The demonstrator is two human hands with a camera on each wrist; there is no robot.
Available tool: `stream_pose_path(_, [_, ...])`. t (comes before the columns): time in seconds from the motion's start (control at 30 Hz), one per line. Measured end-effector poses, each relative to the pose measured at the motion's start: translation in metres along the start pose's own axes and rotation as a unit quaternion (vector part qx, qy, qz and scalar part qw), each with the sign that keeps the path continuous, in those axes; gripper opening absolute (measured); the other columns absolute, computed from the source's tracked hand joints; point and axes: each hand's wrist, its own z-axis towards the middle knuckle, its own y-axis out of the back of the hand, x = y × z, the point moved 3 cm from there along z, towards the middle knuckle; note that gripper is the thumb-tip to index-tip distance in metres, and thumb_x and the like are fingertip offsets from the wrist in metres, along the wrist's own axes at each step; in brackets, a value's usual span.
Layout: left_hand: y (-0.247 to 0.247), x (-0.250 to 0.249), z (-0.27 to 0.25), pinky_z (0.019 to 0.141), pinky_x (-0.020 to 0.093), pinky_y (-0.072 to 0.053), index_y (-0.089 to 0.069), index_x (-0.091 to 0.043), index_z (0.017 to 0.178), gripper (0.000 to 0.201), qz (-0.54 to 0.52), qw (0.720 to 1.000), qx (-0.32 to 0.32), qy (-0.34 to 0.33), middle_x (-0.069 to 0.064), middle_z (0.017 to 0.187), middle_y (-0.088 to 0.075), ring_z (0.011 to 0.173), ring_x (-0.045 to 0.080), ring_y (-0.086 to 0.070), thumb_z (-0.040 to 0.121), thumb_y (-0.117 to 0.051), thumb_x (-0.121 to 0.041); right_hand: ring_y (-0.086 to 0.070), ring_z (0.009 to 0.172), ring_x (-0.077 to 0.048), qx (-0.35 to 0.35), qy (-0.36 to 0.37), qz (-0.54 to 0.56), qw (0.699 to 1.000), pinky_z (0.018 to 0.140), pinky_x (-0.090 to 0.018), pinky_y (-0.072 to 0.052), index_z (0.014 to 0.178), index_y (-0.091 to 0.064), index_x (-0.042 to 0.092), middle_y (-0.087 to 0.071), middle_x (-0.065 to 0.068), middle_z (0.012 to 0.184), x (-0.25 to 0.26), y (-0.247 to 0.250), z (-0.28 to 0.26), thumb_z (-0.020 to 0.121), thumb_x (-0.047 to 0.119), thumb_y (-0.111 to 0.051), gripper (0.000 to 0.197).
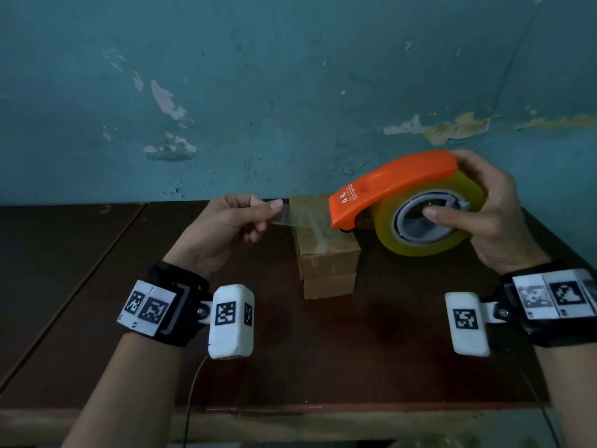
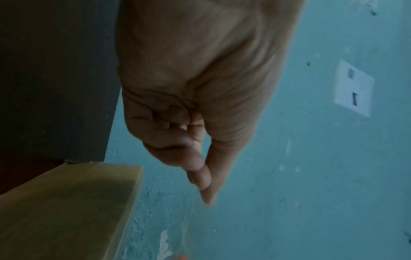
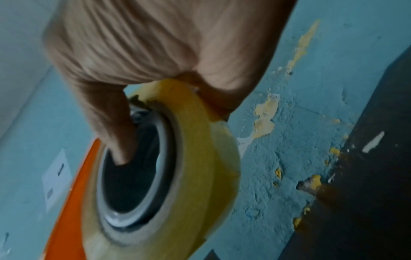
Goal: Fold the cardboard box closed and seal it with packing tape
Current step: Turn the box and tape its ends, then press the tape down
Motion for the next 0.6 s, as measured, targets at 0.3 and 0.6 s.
stream_pose_path(0.3, [0.005,-0.009,-0.002,0.038,0.012,-0.029,-0.056,-0.013,0.058,0.026,0.005,0.999,-0.035,-0.034,0.0,0.05,-0.054,0.038,0.006,-0.038,0.074,-0.076,-0.018,-0.073,0.093,-0.003,-0.022,0.0,-0.002,1.0,0.079,-0.017,-0.057,0.112,-0.067,0.035,-0.077,0.014,0.101,0.021,-0.012,-0.002,0.059,0.067,-0.082,0.063])
stream_pose_path(0.6, [0.002,-0.004,-0.002,0.04,0.013,-0.027,-0.051,-0.003,0.063,0.028,0.011,0.998,-0.046,-0.051,0.0,0.048,-0.053,0.039,0.007,-0.038,0.082,-0.071,-0.009,-0.073,0.092,-0.008,-0.057,-0.003,0.004,0.998,0.077,-0.025,-0.061,0.11,-0.068,0.031,-0.077,0.012,0.1,0.015,-0.014,-0.004,0.06,0.072,-0.079,0.066])
